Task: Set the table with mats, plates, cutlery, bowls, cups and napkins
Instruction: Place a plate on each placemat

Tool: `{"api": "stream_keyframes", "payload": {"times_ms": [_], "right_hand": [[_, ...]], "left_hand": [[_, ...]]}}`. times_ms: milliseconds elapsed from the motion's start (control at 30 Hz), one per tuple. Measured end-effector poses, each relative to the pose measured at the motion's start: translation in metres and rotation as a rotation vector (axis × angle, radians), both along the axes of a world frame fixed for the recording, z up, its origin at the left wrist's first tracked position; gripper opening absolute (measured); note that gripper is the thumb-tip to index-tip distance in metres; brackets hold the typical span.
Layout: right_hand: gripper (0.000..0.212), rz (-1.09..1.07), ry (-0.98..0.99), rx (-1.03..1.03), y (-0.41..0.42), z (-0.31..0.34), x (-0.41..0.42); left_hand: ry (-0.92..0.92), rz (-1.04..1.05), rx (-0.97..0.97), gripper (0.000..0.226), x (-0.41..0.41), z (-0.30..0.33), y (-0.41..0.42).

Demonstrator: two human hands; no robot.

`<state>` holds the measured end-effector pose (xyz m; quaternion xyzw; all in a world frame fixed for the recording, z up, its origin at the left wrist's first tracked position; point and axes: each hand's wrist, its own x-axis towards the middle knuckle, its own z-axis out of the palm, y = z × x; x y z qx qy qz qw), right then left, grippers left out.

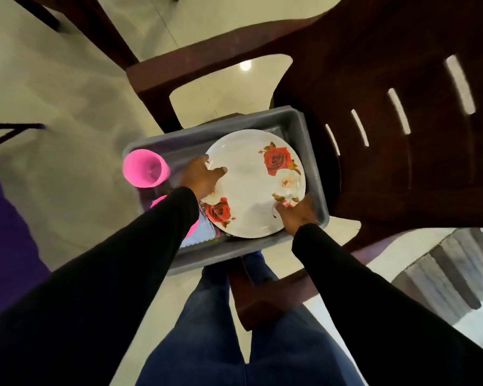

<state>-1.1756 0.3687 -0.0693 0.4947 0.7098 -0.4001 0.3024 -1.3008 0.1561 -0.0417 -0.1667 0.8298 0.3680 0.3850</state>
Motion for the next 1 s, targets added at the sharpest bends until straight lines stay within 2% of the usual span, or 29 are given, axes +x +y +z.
{"api": "stream_keyframes", "payload": {"times_ms": [67, 233, 400, 467, 700, 767, 933, 1000], "right_hand": [[0.109, -0.050, -0.051, 0.017, 0.006, -0.009, -0.005], [0.100, -0.126, -0.108, -0.009, 0.022, -0.042, -0.007], [0.073, -0.220, -0.071, -0.038, 0.025, -0.066, -0.007], [0.064, -0.227, -0.076, -0.032, 0.023, -0.067, -0.007], [0.065, -0.186, -0.138, -0.011, 0.030, -0.062, -0.014], [0.065, -0.193, -0.148, -0.009, 0.030, -0.057, -0.013], [0.070, -0.224, -0.166, -0.054, 0.040, -0.069, -0.001], [0.064, -0.252, -0.135, -0.039, 0.040, -0.057, 0.000]], "left_hand": [[0.031, -0.039, -0.034, 0.046, -0.010, -0.022, -0.001], [-0.017, -0.018, -0.056, 0.049, -0.025, -0.059, 0.003], [-0.022, -0.032, -0.159, 0.055, -0.037, -0.077, 0.005], [-0.031, -0.066, -0.192, 0.047, -0.041, -0.078, 0.003], [0.016, -0.007, -0.204, 0.013, -0.044, -0.072, 0.003], [0.033, 0.061, -0.194, 0.019, -0.044, -0.070, 0.001], [0.040, 0.124, -0.085, 0.015, -0.049, -0.036, 0.012], [0.058, 0.157, -0.036, 0.013, -0.048, -0.021, 0.015]]}}
